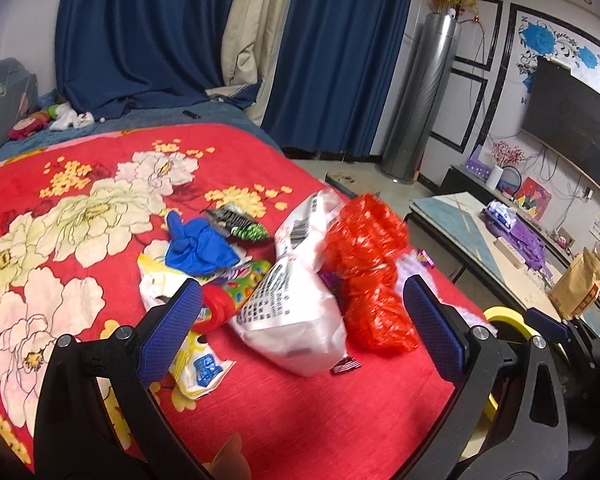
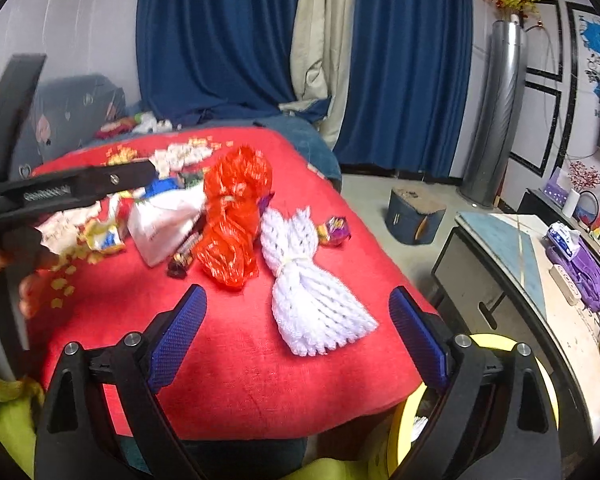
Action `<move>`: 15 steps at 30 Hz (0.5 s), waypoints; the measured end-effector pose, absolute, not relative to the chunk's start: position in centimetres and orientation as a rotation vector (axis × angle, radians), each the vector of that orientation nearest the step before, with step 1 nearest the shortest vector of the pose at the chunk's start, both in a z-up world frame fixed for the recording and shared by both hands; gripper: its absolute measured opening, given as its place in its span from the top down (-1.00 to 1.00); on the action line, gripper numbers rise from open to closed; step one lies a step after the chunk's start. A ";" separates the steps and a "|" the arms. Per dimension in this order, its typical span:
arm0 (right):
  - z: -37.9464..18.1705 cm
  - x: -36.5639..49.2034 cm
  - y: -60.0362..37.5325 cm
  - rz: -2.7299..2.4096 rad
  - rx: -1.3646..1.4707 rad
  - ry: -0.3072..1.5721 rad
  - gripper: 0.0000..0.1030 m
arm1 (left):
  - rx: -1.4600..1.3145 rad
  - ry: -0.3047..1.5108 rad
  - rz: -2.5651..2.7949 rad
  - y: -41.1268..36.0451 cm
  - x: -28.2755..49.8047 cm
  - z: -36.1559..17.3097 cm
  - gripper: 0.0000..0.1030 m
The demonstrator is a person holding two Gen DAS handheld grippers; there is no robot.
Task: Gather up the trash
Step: 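Grasp a white foam net with the right tool while the left tool grasps the white plastic bag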
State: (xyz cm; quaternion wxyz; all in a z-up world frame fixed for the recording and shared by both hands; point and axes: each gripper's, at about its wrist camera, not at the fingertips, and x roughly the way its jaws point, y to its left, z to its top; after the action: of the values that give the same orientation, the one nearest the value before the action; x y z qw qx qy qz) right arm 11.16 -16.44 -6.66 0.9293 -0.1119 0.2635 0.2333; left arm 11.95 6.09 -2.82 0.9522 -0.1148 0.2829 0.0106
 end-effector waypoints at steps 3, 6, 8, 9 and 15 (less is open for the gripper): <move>-7.4 12.0 -16.0 0.483 -0.240 0.561 -0.52 | -0.234 0.599 0.010 5.9 12.2 -3.3 -0.78; -8.4 12.8 -15.5 0.477 -0.255 0.599 -0.33 | -0.214 0.620 0.004 5.4 12.6 -3.8 -0.63; -9.0 13.4 -15.4 0.473 -0.255 0.633 -0.17 | -0.204 0.643 0.009 5.1 12.9 -4.2 -0.51; -9.4 13.7 -15.5 0.469 -0.254 0.652 -0.02 | -0.201 0.651 0.013 5.0 13.0 -4.4 -0.49; -10.8 14.2 -16.2 0.467 -0.215 0.695 0.43 | -0.184 0.719 0.048 5.0 13.9 -5.7 -0.11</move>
State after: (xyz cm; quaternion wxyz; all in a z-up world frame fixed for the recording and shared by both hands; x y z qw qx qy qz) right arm 14.18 -16.17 -10.84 0.9080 -0.1042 0.3369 0.2261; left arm 13.93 4.95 -5.73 0.9317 -0.0901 0.3511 0.0232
